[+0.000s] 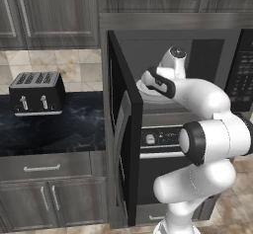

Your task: Transport the fish from the fridge to the microwave and turn on the microwave.

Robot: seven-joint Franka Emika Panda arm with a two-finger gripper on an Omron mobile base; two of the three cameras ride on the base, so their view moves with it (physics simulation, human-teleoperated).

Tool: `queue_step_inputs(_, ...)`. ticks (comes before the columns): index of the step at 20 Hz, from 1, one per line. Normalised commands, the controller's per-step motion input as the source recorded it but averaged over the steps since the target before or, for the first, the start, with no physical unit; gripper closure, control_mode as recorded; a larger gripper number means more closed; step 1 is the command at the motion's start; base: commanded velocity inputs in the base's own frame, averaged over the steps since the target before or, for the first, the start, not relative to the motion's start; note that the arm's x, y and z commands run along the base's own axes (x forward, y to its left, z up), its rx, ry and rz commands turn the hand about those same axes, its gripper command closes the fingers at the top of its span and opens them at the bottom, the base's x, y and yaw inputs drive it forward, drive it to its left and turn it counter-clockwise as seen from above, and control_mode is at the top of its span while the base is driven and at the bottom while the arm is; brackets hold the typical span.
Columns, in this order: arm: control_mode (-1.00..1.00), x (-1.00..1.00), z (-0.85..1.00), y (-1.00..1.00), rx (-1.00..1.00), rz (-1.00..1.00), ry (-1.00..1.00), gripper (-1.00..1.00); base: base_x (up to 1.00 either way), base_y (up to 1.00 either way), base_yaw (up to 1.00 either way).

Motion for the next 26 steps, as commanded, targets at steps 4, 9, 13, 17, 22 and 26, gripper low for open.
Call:
queue_step_inputs(4, -1.0, 0.16, -0.09, -0.02, 0.0, 0.0, 0.04, 1.0, 0.0, 0.0, 0.0)
queue_step_inputs(9, -1.0, 0.09, -0.25, -0.02, 0.0, 0.0, 0.03, 1.0, 0.0, 0.0, 0.0)
queue_step_inputs(13, -1.0, 0.09, -0.2, -0.06, 0.0, 0.0, 0.0, 1.0, 0.0, 0.0, 0.0)
queue_step_inputs(17, -1.0, 0.08, -0.05, -0.07, 0.0, 0.0, 0.0, 1.0, 0.0, 0.0, 0.0)
queue_step_inputs(22, -1.0, 0.11, -0.01, -0.07, 0.0, 0.0, 0.0, 1.0, 0.0, 0.0, 0.0)
queue_step_inputs(26, -1.0, 0.1, -0.05, -0.01, 0.0, 0.0, 0.0, 1.0, 0.0, 0.0, 0.0)
